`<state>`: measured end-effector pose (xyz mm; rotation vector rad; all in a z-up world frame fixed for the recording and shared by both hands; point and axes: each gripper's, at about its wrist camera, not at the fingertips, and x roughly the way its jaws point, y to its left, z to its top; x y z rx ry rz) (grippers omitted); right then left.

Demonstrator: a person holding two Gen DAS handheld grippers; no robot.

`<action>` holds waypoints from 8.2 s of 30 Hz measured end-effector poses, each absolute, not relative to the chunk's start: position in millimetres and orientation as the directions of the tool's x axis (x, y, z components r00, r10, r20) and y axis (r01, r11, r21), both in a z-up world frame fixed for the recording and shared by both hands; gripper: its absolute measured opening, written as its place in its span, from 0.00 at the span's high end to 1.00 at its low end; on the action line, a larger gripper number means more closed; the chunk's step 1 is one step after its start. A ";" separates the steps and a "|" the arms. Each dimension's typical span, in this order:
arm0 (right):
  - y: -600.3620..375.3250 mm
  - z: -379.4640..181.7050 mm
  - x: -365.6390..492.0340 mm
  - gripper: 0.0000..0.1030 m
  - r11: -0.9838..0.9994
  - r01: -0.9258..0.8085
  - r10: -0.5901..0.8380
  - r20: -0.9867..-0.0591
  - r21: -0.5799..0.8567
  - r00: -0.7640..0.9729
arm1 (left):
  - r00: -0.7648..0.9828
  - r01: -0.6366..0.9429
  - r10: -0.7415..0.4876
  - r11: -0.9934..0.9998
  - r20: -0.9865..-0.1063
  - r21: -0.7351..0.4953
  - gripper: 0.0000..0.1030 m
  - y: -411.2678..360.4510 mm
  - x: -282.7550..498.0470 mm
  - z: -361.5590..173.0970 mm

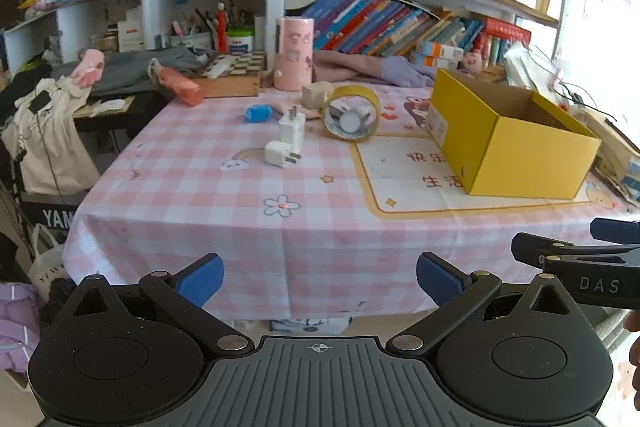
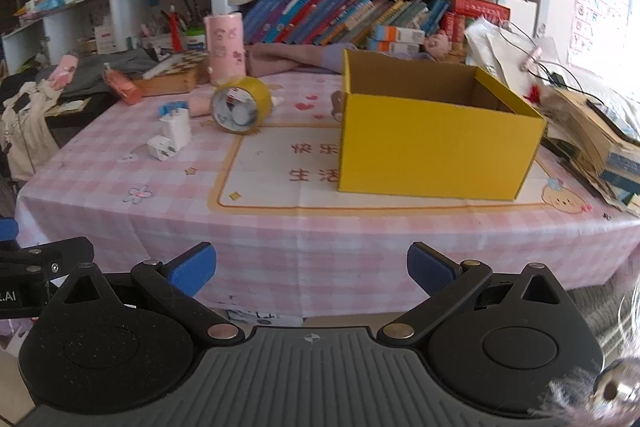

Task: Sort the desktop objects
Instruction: 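Move both tools toward the white chargers and yellow tape roll, then grasp the white charger with the left tool while the right tool grasps the yellow tape roll, then lift the charger and tape roll and carry both toward the yellow box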

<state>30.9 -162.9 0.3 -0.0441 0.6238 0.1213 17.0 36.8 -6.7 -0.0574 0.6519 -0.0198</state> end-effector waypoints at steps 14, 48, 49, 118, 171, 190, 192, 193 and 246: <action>-137.4 0.0 50.1 0.03 0.976 -0.218 0.172 -0.588 -0.008 0.790 | 0.806 -0.059 -0.009 0.994 -0.592 -0.095 0.00 61.3 19.7 -6.9; -86.2 -4.8 160.0 0.14 0.904 -0.428 0.337 -0.593 -0.013 0.731 | 0.773 -0.170 0.048 0.976 -0.633 -0.135 0.01 101.6 122.0 -17.9; -86.3 -5.1 164.4 0.14 0.904 -0.427 0.339 -0.594 -0.009 0.730 | 0.771 -0.178 0.055 0.975 -0.635 -0.132 0.00 101.9 126.4 -18.2; -91.3 -25.2 352.8 0.87 0.927 -0.319 0.364 -0.687 0.199 0.629 | 0.647 -0.077 -0.022 0.992 -0.762 -0.095 0.65 100.1 259.5 -48.0; -121.4 14.8 165.4 0.93 0.936 -0.289 0.349 -0.641 0.202 0.684 | 0.785 0.088 -0.194 0.975 -0.589 -0.205 0.65 95.3 112.2 28.6; -144.4 10.4 63.1 0.93 0.968 -0.134 0.242 -0.650 0.212 0.720 | 0.751 0.207 -0.314 0.948 -0.582 -0.243 0.65 83.7 44.0 31.5; -150.2 11.5 56.6 0.93 0.971 -0.104 0.222 -0.648 0.216 0.728 | 0.744 0.233 -0.333 0.942 -0.579 -0.242 0.65 79.5 42.2 31.5; -152.5 11.5 53.8 0.93 0.972 -0.092 0.213 -0.648 0.215 0.732 | 0.738 0.250 -0.347 0.937 -0.578 -0.243 0.65 76.2 42.2 31.3; -273.1 5.0 40.2 0.93 0.958 0.217 -0.029 -0.691 0.187 0.722 | 0.555 0.582 -0.582 0.782 -0.594 -0.223 0.65 -69.2 103.4 23.5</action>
